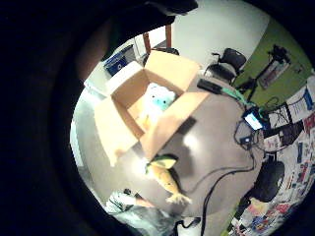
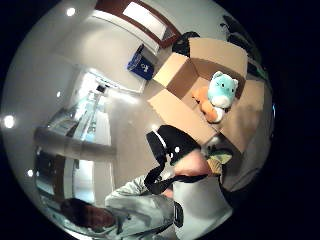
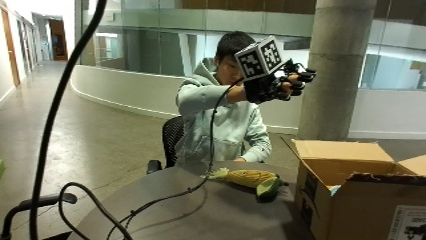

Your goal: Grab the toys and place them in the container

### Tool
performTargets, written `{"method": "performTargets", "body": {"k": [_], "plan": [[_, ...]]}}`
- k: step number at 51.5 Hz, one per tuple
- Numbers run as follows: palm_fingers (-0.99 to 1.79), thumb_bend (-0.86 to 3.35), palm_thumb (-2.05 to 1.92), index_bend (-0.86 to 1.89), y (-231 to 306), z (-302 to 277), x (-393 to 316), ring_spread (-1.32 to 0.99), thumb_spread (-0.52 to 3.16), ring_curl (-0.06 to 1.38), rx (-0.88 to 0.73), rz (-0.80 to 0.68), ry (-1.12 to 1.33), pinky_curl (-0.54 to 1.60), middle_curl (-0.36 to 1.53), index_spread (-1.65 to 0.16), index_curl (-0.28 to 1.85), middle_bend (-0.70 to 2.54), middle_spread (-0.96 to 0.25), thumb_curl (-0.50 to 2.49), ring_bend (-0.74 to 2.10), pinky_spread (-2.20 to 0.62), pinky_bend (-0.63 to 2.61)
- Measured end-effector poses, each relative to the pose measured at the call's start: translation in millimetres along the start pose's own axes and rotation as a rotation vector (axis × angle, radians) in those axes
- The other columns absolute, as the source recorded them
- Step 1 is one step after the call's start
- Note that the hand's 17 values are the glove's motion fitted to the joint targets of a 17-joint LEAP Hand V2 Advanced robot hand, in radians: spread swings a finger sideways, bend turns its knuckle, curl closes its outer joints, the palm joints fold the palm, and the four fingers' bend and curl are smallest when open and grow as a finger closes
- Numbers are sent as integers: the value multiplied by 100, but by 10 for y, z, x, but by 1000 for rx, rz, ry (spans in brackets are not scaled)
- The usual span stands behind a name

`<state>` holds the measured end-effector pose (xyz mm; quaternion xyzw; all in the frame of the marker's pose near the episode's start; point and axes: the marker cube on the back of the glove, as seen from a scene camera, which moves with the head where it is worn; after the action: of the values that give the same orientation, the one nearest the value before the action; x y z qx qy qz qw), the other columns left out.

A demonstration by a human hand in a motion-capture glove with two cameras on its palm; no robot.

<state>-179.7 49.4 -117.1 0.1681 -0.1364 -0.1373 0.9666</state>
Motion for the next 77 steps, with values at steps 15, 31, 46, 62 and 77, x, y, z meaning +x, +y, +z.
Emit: {"method": "performTargets", "body": {"k": [15,31,46,62,77], "plan": [[-22,-2,10,13,1026,197,432,0,119,23,-101,-50,86,33,32,-25,32,16,3,43,13,4,69],[-24,-2,7,9,1558,1049,737,0,121,20,-298,-9,95,34,29,-22,27,14,4,36,16,4,69],[-24,-2,3,9,1843,1868,819,0,120,21,-437,100,168,35,27,-17,23,14,5,33,17,4,71],[-8,-1,5,14,1859,2265,799,2,117,20,-418,157,248,34,28,-11,27,19,9,32,19,3,65],[67,18,43,-5,1760,2236,764,-19,135,39,-433,106,336,42,35,-12,8,35,-3,37,95,-26,108]]}}
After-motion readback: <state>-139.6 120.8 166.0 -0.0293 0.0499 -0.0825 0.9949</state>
